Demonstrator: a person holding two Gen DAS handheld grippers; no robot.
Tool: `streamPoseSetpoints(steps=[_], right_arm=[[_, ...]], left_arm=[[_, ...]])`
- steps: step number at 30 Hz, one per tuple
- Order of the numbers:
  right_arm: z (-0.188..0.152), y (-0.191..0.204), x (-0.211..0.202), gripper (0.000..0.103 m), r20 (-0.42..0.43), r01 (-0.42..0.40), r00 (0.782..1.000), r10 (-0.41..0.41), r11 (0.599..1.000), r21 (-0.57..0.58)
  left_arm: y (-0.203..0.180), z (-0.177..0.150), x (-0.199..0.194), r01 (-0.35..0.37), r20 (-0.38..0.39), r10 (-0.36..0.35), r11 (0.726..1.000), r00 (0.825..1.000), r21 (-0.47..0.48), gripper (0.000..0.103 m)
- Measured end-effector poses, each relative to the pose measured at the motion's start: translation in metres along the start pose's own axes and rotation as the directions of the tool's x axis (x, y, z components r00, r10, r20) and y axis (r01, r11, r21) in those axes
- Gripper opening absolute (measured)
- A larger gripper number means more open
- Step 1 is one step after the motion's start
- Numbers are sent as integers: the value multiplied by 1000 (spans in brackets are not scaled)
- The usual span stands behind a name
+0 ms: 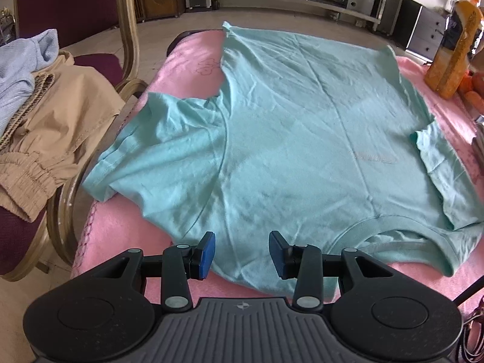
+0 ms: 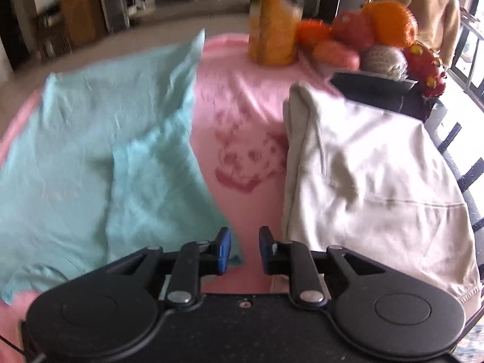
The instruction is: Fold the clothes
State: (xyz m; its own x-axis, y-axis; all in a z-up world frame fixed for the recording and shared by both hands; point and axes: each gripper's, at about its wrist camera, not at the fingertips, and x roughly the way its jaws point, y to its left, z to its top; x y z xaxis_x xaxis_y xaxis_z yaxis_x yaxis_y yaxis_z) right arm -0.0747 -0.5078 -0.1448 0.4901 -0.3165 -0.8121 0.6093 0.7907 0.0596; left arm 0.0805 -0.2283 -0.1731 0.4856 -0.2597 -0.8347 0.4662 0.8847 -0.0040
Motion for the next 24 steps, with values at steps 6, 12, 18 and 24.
streamPoseSetpoints(steps=[6, 12, 18, 24], right_arm=[[-3, 30, 26, 19, -94, -218, 973, 212, 974, -56], [-37, 51, 12, 19, -209, -188, 969, 135, 947, -262], [-49, 39, -18, 19, -161, -226, 968, 192, 948, -224], [-29, 40, -15, 19, -60, -314, 949, 308, 939, -140]], left_arm=[[-21, -5, 7, -13, -1, 13, 992, 1000, 126, 33], [-32, -33, -15, 26, -66, -6, 949, 998, 314, 31], [-13, -38, -40, 6, 16, -10, 972, 1000, 235, 34], [-4, -12, -26, 57, 52, -64, 992, 997, 113, 30]])
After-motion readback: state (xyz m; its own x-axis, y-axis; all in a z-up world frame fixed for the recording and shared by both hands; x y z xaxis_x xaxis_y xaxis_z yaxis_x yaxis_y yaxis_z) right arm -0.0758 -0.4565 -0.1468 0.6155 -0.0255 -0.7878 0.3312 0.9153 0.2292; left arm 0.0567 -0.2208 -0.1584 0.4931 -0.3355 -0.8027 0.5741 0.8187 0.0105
